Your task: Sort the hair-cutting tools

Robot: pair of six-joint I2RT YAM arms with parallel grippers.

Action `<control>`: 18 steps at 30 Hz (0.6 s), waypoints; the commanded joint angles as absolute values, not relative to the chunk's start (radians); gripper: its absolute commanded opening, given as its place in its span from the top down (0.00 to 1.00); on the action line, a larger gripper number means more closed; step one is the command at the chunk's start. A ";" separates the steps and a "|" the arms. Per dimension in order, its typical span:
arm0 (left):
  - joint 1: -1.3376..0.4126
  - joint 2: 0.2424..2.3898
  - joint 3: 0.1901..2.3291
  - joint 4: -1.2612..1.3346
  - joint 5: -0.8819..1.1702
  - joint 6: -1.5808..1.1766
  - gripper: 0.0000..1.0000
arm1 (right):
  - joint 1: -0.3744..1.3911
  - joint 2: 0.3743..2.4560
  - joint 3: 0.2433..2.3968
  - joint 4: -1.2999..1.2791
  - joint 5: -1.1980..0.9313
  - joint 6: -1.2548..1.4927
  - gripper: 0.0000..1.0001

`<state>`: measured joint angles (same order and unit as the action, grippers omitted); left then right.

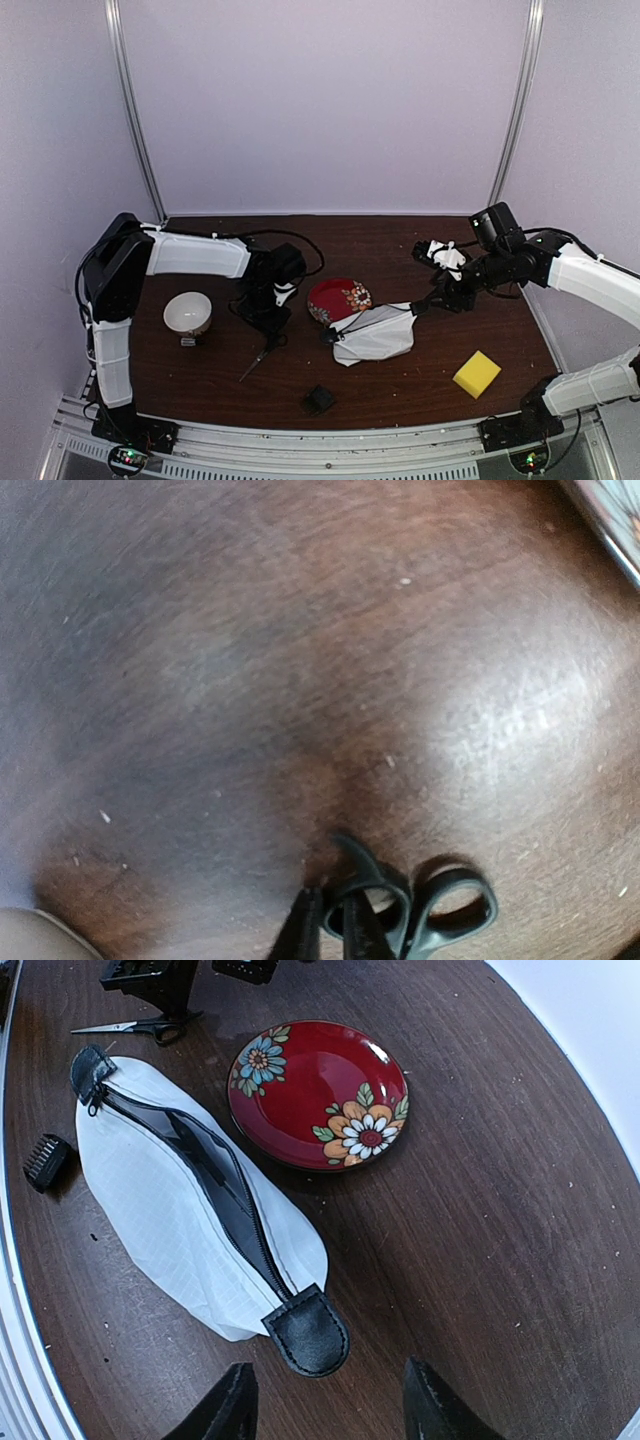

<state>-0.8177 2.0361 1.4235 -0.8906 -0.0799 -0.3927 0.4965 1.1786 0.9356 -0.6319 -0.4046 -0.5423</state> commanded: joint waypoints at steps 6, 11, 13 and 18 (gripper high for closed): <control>-0.815 2.012 1.387 -0.916 -0.056 -0.382 1.00 | 0.485 1.169 0.951 -0.649 -0.405 -0.538 0.50; -0.816 1.841 1.427 -1.025 -0.057 -0.333 1.00 | 0.448 1.134 1.052 -0.758 -0.465 -0.560 0.41; -0.817 1.786 1.469 -1.050 0.018 -0.279 1.00 | 0.449 1.137 1.115 -0.831 -0.543 -0.607 0.35; -0.817 1.766 1.622 -1.064 0.284 -0.202 1.00 | 0.530 1.178 1.314 -0.991 -0.686 -0.708 0.32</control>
